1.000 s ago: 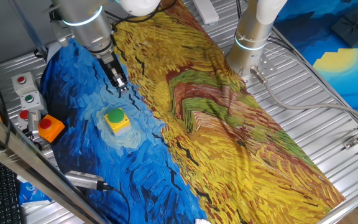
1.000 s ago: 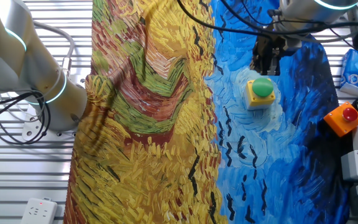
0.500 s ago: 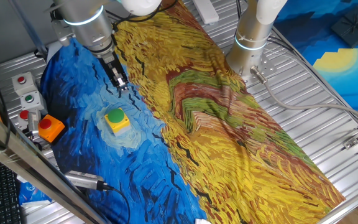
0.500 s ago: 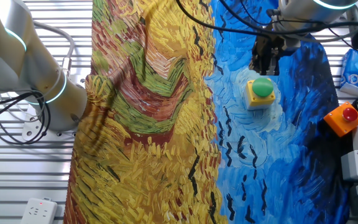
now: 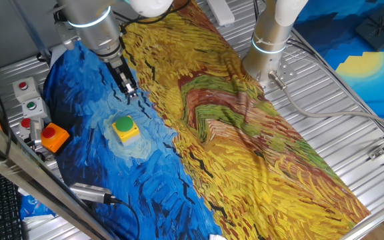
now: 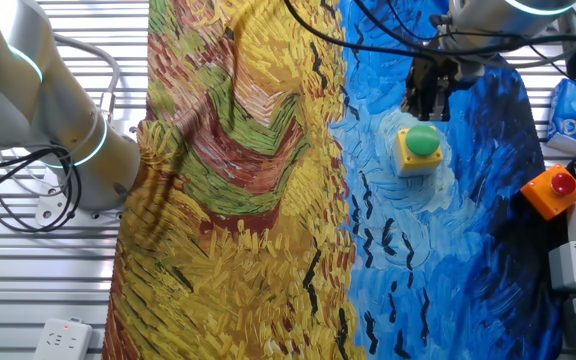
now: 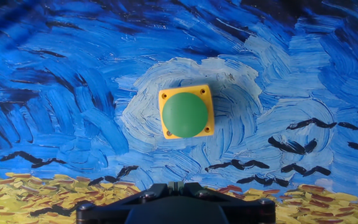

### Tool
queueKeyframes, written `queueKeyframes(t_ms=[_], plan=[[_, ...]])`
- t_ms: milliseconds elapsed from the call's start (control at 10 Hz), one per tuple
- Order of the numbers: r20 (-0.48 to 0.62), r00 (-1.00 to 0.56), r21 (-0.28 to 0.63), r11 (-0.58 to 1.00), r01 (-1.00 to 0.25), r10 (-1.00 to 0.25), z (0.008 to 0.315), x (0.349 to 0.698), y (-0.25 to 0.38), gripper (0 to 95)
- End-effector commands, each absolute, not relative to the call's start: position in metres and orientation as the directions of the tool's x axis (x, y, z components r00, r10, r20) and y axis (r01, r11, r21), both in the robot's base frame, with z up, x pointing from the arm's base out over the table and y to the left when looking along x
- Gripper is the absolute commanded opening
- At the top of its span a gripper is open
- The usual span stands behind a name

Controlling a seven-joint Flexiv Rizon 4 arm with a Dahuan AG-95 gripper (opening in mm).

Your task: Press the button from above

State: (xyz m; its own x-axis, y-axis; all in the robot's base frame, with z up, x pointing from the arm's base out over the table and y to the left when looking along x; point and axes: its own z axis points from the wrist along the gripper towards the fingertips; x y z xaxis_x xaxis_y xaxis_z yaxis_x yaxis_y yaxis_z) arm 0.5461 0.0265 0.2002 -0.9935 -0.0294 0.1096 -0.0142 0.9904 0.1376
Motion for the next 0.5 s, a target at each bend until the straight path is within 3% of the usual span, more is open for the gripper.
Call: queueKeyframes(t_ms=[100,500], plan=[[0.110,-0.994,0.137,0.990,-0.014,-0.029,0.2003,0.5458,0.0264,0.0],[0.110,-0.994,0.138,0.990,-0.008,-0.023,0.2003,0.5457,0.0264,0.0]])
